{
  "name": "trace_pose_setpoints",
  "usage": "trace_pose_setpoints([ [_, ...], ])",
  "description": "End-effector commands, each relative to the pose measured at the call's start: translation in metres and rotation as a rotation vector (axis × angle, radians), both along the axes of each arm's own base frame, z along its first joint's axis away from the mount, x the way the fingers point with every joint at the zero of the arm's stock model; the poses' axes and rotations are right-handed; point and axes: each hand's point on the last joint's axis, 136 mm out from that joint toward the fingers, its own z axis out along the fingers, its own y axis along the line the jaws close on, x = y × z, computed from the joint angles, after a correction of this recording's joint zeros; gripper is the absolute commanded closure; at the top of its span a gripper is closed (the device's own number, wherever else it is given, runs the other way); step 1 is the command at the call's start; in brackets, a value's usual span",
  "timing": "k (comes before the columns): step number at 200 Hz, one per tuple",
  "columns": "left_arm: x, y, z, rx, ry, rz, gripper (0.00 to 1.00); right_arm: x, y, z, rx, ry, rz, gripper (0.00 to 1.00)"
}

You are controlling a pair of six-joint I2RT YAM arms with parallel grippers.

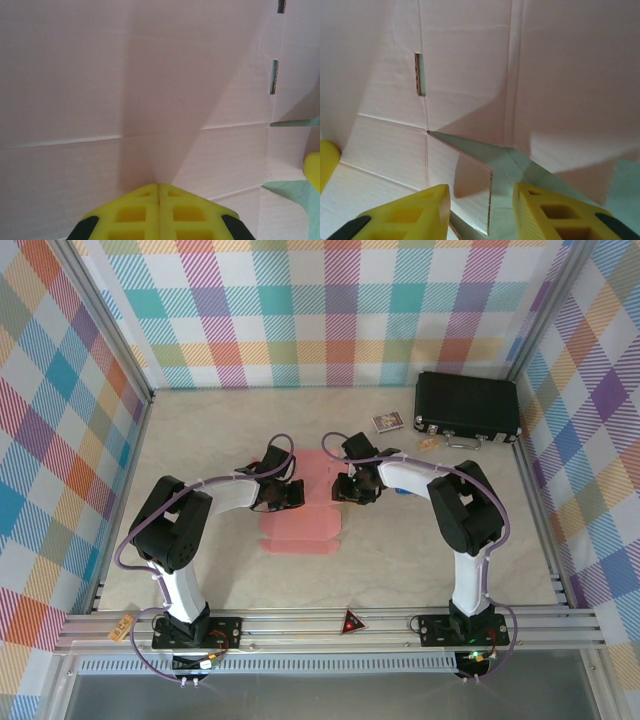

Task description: Fold the paper box

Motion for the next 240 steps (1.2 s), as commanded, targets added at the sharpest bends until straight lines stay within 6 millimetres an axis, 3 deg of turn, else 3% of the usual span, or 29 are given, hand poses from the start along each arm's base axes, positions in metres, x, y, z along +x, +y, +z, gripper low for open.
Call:
trace_pose_setpoints([
  [1, -0.012, 0.006, -0.018, 0.038, 0.043, 0.007, 1.0, 0.007, 0.016, 0.013, 0.091, -0.024, 0.013, 0.63],
  [101, -0.01, 0.006, -0.02, 0.04, 0.045, 0.007, 1.0, 0.009, 0.044, 0.044, 0.235, -0.094, 0.135, 0.68],
  [203, -0.009, 0.004, -0.019, 0.041, 0.049, -0.002, 1.0, 0.012, 0.064, 0.029, 0.284, -0.024, 0.166, 0.71],
  [240, -0.007, 0.005, -0.015, 0.058, 0.042, -0.014, 1.0, 0.017, 0.056, 0.041, 0.244, -0.077, 0.155, 0.71],
])
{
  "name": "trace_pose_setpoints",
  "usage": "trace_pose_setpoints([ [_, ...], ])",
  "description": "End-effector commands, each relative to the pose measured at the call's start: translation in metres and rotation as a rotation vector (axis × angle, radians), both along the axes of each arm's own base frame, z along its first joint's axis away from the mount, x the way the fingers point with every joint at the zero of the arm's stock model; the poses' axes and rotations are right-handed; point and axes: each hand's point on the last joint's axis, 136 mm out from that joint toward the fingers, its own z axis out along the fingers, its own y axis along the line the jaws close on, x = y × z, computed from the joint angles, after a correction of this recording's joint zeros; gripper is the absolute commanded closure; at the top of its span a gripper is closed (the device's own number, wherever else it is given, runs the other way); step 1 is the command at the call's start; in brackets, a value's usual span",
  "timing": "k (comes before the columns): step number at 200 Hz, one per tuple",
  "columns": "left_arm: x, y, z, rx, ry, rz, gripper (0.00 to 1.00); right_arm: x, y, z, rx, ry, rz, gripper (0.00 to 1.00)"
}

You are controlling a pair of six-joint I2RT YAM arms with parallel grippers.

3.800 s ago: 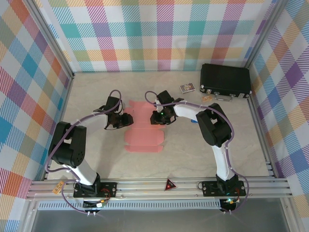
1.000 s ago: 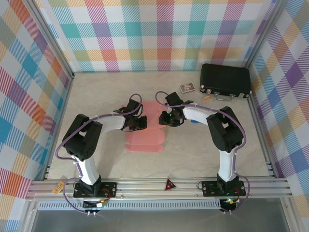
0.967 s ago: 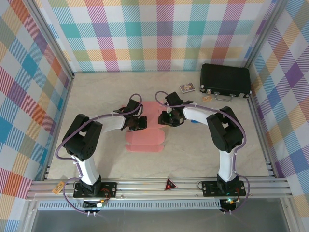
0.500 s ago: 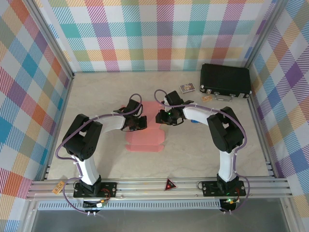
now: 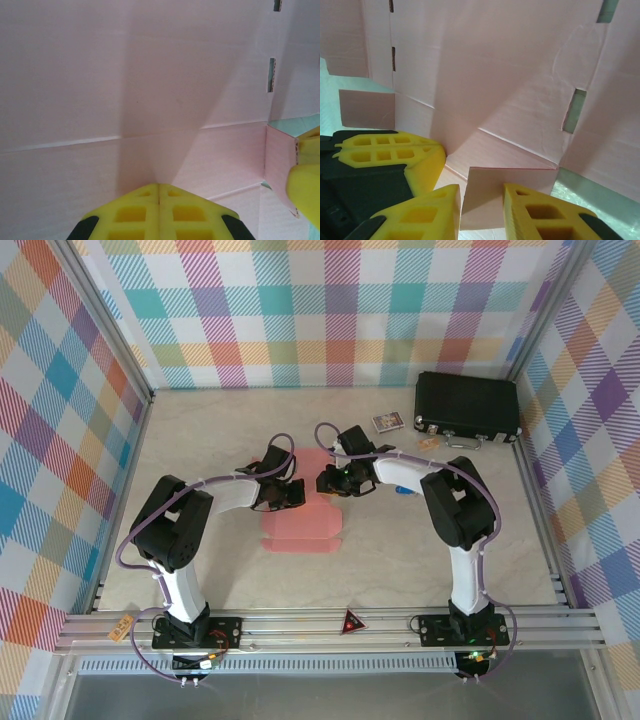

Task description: Fold the paper box

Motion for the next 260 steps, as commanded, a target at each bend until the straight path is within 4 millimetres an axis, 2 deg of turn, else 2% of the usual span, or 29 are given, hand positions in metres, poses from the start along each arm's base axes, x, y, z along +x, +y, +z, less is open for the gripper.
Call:
trace_pose_setpoints([
  [1, -0.01, 0.007, -0.015, 0.065, 0.05, -0.012, 1.0, 0.006, 0.002, 0.019, -0.008, -0.063, 0.013, 0.71],
  [42, 0.002, -0.001, 0.006, 0.055, 0.016, -0.044, 1.0, 0.023, -0.015, 0.042, -0.097, -0.162, -0.017, 0.71],
  [44, -0.003, 0.001, 0.005, 0.065, 0.036, -0.046, 1.0, 0.024, -0.015, 0.043, -0.097, -0.163, -0.018, 0.71],
  [64, 0.003, -0.001, 0.019, 0.059, 0.015, -0.053, 0.93, 0.034, -0.017, 0.047, -0.099, -0.159, -0.021, 0.72],
  [96, 0.008, -0.001, 0.04, 0.057, -0.026, -0.055, 0.8, 0.049, -0.009, 0.052, -0.091, -0.168, 0.008, 0.73],
  [122, 0.004, 0.002, 0.047, 0.051, -0.036, -0.045, 0.79, 0.064, 0.001, 0.048, -0.08, -0.151, 0.034, 0.75],
  [152, -0.016, 0.009, 0.042, 0.035, -0.006, -0.028, 0.83, 0.079, 0.013, 0.036, -0.069, -0.128, 0.059, 0.81],
  [190, -0.038, 0.013, 0.031, 0.001, 0.048, -0.014, 1.0, 0.086, 0.025, 0.015, -0.062, -0.061, 0.085, 0.89],
  [229, -0.051, 0.028, 0.018, 0.054, 0.075, 0.008, 1.0, 0.078, 0.017, -0.013, -0.106, 0.006, 0.065, 0.89],
  [260, -0.054, 0.055, 0.006, 0.182, 0.08, 0.07, 1.0, 0.068, 0.006, -0.025, -0.146, 0.033, 0.048, 0.89],
])
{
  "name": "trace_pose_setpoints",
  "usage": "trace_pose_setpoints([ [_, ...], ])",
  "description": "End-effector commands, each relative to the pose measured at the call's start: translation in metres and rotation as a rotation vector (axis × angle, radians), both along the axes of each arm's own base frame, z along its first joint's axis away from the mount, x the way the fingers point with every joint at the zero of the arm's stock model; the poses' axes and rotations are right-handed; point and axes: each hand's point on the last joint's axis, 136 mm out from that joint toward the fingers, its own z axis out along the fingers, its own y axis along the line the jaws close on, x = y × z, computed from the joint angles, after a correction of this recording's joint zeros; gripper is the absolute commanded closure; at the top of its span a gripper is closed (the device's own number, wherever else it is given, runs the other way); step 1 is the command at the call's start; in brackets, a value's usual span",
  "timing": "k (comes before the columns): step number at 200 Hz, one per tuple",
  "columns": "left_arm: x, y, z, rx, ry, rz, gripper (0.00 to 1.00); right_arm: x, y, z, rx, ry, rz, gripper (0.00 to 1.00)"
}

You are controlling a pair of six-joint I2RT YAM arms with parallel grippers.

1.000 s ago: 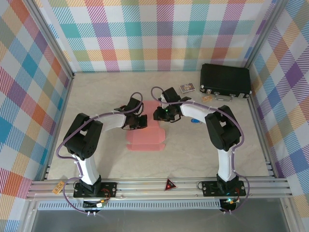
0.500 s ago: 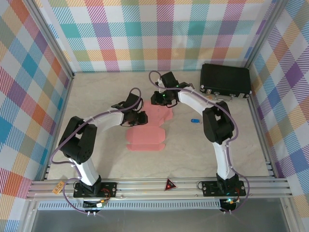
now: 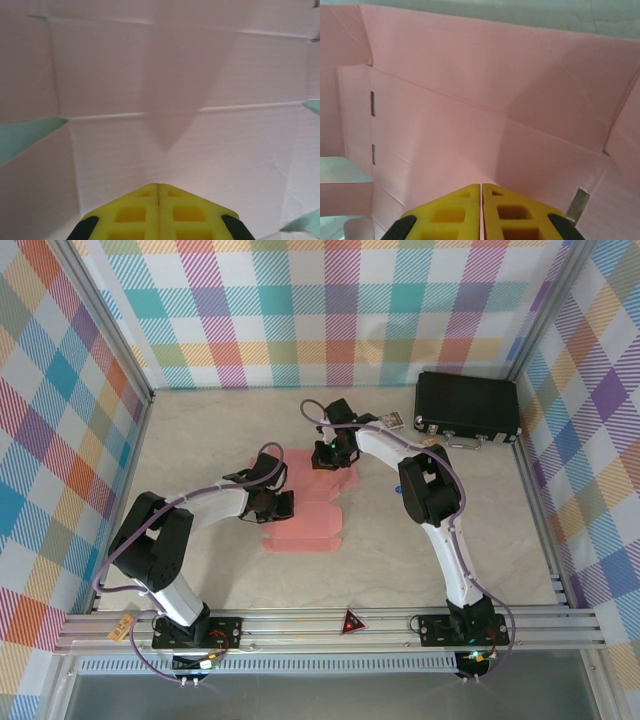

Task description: Fold the paper box

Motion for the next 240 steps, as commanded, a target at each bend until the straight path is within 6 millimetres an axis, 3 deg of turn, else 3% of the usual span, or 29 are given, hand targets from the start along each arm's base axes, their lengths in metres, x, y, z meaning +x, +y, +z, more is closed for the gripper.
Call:
trace_pose_setpoints([
  [1, -0.007, 0.023, -0.002, 0.103, -0.002, 0.05, 1.0, -0.014, -0.011, -0.01, -0.035, 0.053, -0.013, 0.88],
  [46, -0.003, 0.055, -0.013, 0.223, 0.011, 0.113, 1.0, -0.034, -0.028, -0.02, -0.081, 0.089, -0.041, 0.87],
  [93, 0.015, 0.063, -0.015, 0.229, 0.008, 0.134, 1.0, -0.062, -0.04, -0.019, -0.083, 0.116, -0.079, 0.84],
  [130, 0.03, 0.065, -0.014, 0.241, 0.011, 0.131, 1.0, -0.074, -0.036, 0.0, -0.046, 0.08, -0.064, 0.79],
  [186, 0.037, 0.037, 0.021, 0.093, -0.061, 0.033, 1.0, -0.041, -0.039, 0.067, -0.041, -0.15, -0.015, 0.65],
  [216, 0.033, 0.015, 0.039, -0.036, -0.116, -0.022, 1.0, -0.017, -0.052, 0.071, -0.102, -0.218, 0.015, 0.58],
  [240, 0.028, 0.01, 0.034, -0.057, -0.105, -0.018, 1.0, 0.004, -0.062, 0.062, -0.159, -0.258, 0.054, 0.58],
])
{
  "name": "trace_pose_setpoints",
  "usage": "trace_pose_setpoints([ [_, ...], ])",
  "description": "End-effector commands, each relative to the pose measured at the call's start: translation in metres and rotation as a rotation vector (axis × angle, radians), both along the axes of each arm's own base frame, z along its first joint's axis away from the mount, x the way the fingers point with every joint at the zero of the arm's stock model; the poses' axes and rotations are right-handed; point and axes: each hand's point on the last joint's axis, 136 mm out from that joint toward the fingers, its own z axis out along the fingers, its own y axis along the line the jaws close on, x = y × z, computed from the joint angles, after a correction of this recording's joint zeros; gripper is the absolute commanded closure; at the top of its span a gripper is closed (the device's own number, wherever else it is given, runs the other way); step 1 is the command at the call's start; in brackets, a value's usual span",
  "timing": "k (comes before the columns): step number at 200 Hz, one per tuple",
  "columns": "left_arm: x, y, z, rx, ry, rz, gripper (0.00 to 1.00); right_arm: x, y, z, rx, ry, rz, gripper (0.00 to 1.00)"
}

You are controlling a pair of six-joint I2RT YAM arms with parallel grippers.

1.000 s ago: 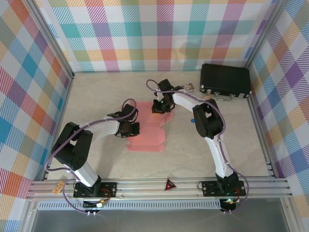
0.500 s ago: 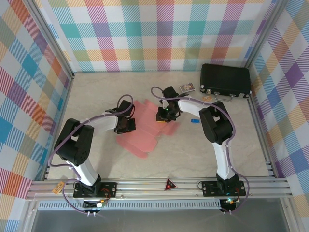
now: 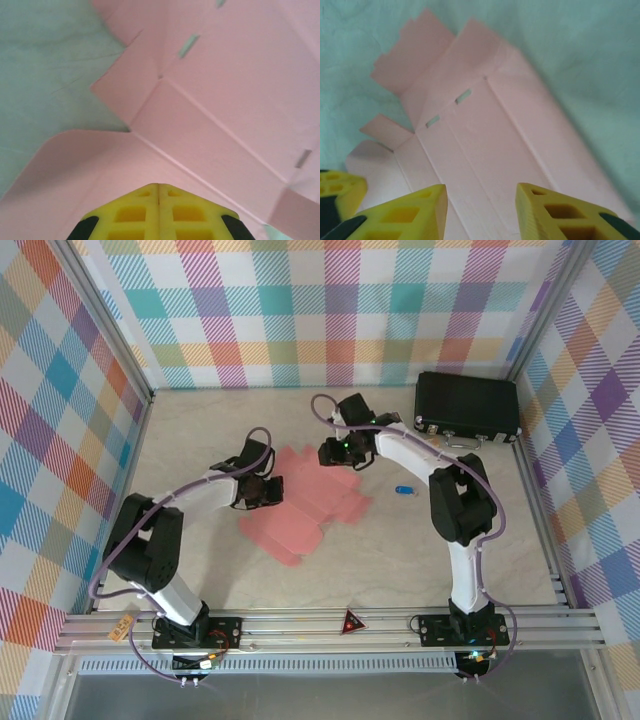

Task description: Fold the paper box

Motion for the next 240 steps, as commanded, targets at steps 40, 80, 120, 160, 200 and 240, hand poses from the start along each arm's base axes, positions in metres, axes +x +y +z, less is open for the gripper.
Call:
trace_pose_setpoints([
  [40, -0.01, -0.026, -0.013, -0.089, 0.04, -0.044, 1.0, 0.033, -0.028, -0.03, -0.107, -0.025, 0.141, 0.49],
  [80, -0.005, -0.033, -0.027, -0.075, 0.051, -0.053, 1.0, 0.035, -0.029, -0.051, -0.114, -0.001, 0.206, 0.47],
  [120, -0.008, -0.028, -0.044, -0.016, 0.078, -0.041, 1.0, 0.032, -0.031, -0.067, -0.131, 0.027, 0.232, 0.47],
  [160, -0.018, -0.02, -0.057, 0.016, 0.11, -0.015, 1.0, 0.023, -0.029, -0.077, -0.117, 0.084, 0.267, 0.47],
  [200, -0.026, -0.018, -0.064, 0.022, 0.134, -0.011, 1.0, 0.012, -0.019, -0.074, -0.054, 0.108, 0.346, 0.48],
  [240, -0.026, -0.02, -0.064, 0.021, 0.134, -0.012, 1.0, 0.002, -0.013, -0.07, -0.002, 0.14, 0.39, 0.49],
])
